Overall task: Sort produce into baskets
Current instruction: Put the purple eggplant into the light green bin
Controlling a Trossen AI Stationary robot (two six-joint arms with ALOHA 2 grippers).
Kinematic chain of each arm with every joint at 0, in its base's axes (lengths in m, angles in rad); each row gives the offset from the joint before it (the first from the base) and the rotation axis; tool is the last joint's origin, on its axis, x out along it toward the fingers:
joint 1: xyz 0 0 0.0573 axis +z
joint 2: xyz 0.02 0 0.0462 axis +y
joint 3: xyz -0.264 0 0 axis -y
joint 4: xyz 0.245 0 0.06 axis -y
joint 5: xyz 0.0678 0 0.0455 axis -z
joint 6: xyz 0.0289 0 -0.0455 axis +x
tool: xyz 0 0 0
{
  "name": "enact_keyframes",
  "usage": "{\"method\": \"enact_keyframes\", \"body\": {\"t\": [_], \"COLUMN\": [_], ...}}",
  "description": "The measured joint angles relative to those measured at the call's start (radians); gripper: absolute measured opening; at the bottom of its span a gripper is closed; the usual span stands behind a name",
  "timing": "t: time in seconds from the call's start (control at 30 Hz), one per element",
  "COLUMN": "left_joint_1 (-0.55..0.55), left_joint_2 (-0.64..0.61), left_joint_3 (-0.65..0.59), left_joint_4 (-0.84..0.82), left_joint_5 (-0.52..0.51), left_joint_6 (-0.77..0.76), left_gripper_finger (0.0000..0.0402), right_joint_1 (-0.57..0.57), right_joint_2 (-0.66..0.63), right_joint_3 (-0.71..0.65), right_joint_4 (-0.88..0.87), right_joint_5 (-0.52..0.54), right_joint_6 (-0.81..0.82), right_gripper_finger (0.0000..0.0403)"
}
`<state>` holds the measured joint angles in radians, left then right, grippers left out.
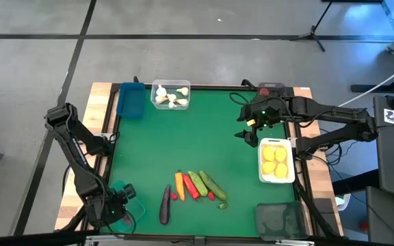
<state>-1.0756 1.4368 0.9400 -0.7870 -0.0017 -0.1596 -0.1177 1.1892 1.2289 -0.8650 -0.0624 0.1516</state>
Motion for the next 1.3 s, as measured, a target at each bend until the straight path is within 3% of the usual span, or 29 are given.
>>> {"method": "enact_keyframes", "body": {"t": [0.8,1.3], "left_joint_1": [-0.001,0.013], "left_joint_2": [-0.003,-0.003], "left_joint_3": [-0.003,-0.003], "left_joint_4": [-0.017,-0.041], "left_joint_5": [0.005,0.06], "left_joint_6": [-0.188,-0.278], "left_gripper_finger": [0.0145,0.0145], "right_joint_1": [0.0,0.0], "right_joint_2": [0.0,0.0], "right_joint_3": [0.0,0.0], "right_joint_4": [0.0,0.001], "right_joint_5": [-0.001,-0.001], "right_joint_6": [0.0,0.0], "right_gripper_finger": [0.0335,0.0335]}}
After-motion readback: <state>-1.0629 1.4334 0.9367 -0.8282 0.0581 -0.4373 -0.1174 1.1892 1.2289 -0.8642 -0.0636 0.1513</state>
